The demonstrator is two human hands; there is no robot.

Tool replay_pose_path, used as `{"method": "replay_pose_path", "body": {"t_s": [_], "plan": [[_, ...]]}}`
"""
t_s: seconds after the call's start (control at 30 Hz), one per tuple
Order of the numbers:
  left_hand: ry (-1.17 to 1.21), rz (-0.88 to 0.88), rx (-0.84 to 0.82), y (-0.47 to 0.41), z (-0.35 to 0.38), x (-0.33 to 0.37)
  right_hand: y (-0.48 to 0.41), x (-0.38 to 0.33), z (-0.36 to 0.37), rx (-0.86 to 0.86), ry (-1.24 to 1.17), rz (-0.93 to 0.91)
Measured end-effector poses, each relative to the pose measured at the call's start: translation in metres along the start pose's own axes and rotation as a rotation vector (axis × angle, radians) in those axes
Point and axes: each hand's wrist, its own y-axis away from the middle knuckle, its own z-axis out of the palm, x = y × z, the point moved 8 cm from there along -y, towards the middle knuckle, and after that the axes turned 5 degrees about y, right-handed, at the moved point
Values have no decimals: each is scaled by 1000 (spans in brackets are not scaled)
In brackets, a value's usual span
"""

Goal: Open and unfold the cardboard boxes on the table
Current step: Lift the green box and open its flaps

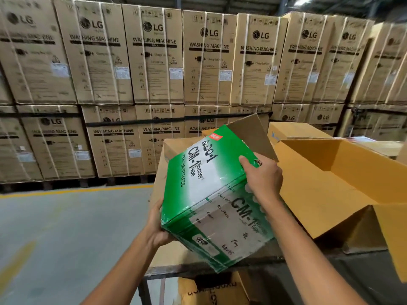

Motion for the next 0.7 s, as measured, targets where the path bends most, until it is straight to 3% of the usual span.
{"method": "replay_pose_path", "body": {"t_s": [0.1, 0.23, 0.43, 0.57, 0.7], "plan": [[-84, -67, 16, -6, -18, -5, 10, -10, 7, 34, 100, -124], [-287, -3, 197, -16, -45, 18, 18, -34, 24, -4, 268, -251], [-481, -66, 407, -27, -95, -21, 28, -52, 71, -451, 153, -553], [-507, 16, 461, -24, -101, -22, 17, -13, 89, -668, 493, -503], [-606, 186, 413, -7, -52, 12, 6, 23, 88, -775, 618, -322]]}}
